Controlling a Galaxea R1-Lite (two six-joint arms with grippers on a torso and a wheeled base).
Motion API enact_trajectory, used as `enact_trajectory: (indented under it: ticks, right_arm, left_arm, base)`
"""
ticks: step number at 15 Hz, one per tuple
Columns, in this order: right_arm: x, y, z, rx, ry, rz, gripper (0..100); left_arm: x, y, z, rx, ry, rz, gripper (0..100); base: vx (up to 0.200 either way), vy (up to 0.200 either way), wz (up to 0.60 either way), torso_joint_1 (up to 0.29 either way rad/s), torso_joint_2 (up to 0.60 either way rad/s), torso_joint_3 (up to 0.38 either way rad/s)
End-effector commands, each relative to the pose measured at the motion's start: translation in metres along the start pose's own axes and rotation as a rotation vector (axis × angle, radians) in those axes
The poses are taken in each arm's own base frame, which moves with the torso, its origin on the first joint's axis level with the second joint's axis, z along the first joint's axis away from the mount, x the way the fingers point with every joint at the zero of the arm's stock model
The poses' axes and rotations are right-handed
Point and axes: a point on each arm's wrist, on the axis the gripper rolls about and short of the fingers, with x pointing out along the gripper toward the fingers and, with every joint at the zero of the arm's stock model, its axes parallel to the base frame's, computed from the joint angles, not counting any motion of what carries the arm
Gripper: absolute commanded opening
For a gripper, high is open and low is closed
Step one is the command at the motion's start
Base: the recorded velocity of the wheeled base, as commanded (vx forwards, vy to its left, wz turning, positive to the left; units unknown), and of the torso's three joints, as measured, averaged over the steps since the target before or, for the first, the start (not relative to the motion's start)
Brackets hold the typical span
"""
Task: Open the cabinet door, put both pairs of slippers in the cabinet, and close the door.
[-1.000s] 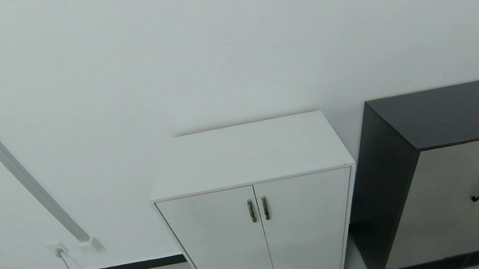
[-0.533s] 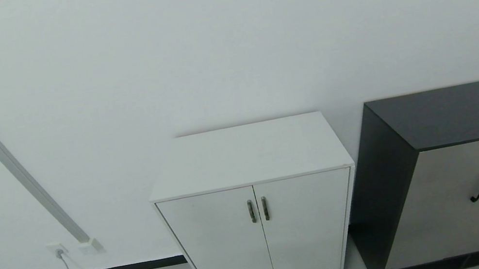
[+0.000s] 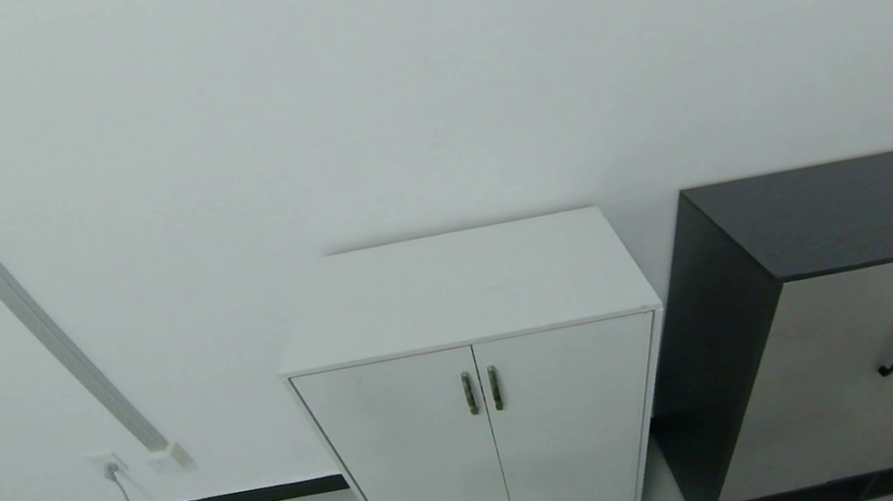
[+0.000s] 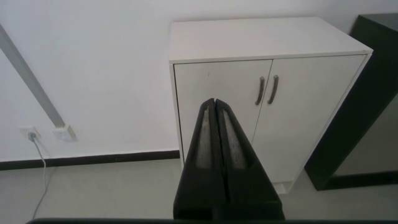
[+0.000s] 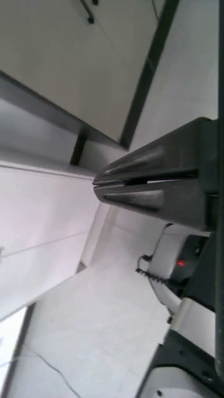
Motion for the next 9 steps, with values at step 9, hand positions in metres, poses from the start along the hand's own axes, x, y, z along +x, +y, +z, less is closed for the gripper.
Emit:
enact_trajectory:
  ticks: [9]
  right_arm:
    - [-0.021,0.004,-0.01,0.119,-0.282,-0.34,0]
  left_arm:
    - [0.0,0.0,0.0,0.0,0.0,0.0,0]
  base:
    - [0.0,0.0,0.0,0.0,0.0,0.0]
